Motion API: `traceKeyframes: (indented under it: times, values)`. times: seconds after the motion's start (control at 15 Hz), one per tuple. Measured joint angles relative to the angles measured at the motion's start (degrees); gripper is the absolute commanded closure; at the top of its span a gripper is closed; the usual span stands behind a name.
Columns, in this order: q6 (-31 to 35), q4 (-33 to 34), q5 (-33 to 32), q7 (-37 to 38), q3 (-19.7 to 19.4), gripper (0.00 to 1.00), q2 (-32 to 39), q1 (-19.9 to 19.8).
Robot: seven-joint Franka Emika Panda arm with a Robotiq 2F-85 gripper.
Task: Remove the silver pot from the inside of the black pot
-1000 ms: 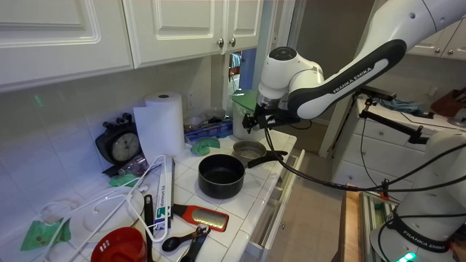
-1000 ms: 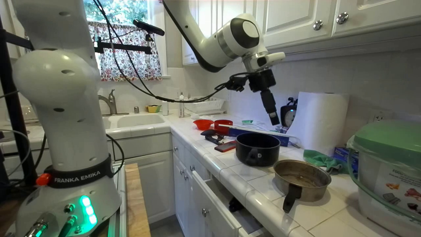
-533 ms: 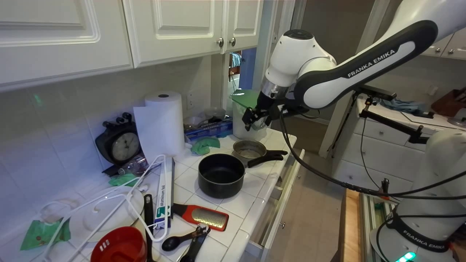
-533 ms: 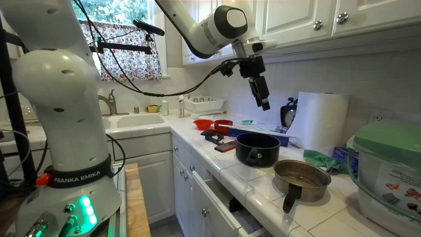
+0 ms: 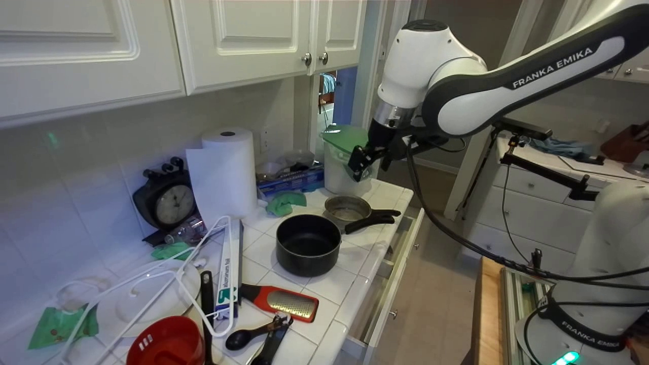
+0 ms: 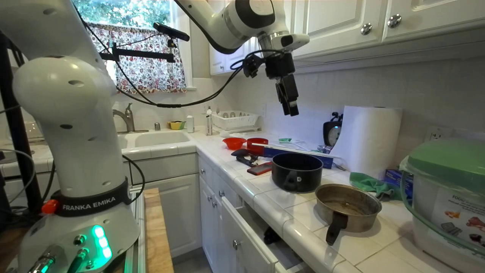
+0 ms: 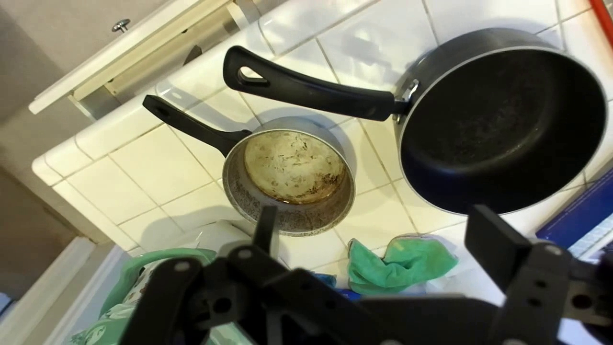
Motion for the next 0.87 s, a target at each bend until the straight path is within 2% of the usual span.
traceKeyframes:
  times: [0.87]
  values:
    - [-0.15,0.01,0.0,0.0,0.75,0.0,0.03,-0.8]
